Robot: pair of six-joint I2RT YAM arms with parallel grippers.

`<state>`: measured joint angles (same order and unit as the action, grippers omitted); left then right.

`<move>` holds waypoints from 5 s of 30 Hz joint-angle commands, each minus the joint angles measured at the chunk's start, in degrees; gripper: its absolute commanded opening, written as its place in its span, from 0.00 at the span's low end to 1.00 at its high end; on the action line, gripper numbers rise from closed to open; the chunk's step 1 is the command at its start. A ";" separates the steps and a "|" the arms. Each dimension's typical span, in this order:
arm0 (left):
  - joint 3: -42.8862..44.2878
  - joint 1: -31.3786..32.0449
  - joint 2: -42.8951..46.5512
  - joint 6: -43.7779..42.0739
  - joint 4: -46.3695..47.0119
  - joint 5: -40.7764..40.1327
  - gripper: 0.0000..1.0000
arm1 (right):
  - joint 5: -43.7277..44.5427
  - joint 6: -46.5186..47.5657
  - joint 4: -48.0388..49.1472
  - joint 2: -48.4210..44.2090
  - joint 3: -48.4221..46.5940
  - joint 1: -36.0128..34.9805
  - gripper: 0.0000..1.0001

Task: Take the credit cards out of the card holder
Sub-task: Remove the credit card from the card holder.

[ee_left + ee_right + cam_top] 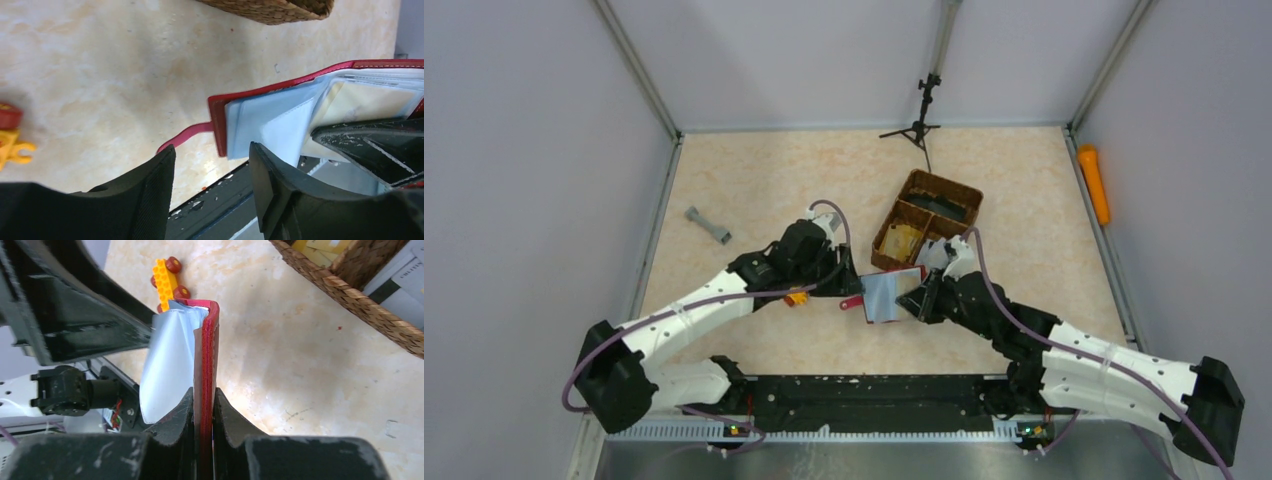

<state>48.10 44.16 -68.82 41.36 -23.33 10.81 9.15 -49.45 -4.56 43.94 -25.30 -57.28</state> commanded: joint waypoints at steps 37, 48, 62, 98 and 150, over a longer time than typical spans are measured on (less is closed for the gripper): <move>-13.39 -1.01 19.09 0.61 15.90 -1.66 0.99 | -5.00 -6.27 13.96 -8.09 2.94 -0.40 0.00; -8.25 -1.09 24.96 -7.33 8.79 -4.30 0.99 | -7.43 -5.51 15.12 -5.79 2.04 -0.45 0.00; -7.72 -1.18 22.39 -10.41 15.21 4.97 0.99 | -10.36 -7.20 19.20 -4.62 1.99 -0.43 0.00; -14.09 -1.53 23.95 2.55 24.55 8.87 0.00 | -1.70 -0.85 7.18 -15.75 4.03 -0.38 0.35; -14.48 -1.80 15.80 4.21 32.95 19.49 0.02 | -6.69 1.70 9.89 -8.48 1.39 -0.38 0.09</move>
<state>32.77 42.09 -54.89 45.10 4.75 27.40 -1.54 -50.11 8.49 34.96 -20.80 -57.28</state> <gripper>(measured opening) 0.094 0.049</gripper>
